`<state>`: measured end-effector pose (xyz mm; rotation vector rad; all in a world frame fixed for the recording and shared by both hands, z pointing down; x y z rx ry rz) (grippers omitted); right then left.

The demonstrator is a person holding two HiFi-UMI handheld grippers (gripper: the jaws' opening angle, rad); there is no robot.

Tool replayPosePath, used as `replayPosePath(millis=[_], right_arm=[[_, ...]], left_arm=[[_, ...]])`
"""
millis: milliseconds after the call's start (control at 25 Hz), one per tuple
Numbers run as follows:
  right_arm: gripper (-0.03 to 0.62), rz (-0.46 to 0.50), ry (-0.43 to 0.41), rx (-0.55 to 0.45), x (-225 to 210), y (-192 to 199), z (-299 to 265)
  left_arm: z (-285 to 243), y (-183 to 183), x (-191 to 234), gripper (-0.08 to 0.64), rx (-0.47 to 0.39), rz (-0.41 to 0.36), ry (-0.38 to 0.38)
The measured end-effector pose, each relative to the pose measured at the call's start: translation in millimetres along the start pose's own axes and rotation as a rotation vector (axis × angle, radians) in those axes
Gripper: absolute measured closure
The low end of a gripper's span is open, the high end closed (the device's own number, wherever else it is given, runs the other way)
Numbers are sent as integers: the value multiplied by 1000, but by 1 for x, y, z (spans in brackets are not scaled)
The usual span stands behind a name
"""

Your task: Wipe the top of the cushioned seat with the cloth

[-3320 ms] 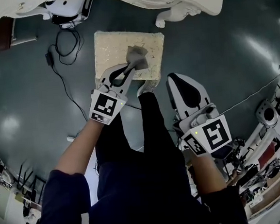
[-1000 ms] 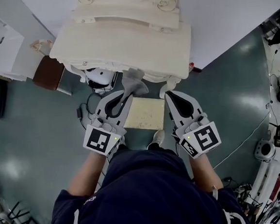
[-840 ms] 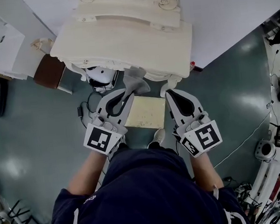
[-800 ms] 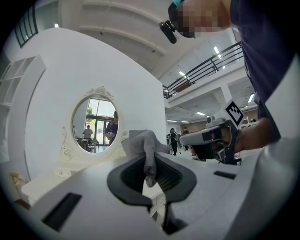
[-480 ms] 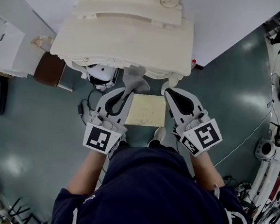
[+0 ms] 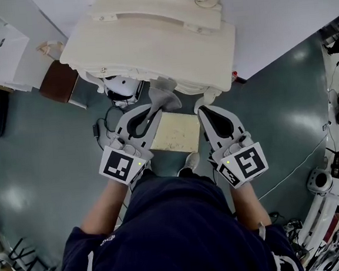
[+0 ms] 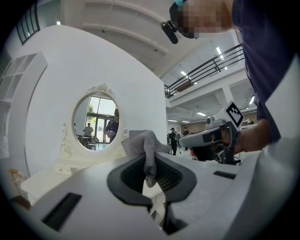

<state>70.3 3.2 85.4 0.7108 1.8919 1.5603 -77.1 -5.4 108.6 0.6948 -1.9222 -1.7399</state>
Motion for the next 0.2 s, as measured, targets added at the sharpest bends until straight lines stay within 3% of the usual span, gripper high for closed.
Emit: replayPosePath(millis=[200], right_arm=[[568, -3, 3, 1, 3, 4, 2]], left_arm=[[3, 3, -1, 532, 5, 2, -8]])
Point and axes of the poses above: the fingertips, and each gripper's own axes: z backward along the fingers, x to its left, y out of its underside, the point moved 4 cm from there along z, backward along the fingers, and after that the axes turned 4 degrees about -y, right-handed, at the moved point
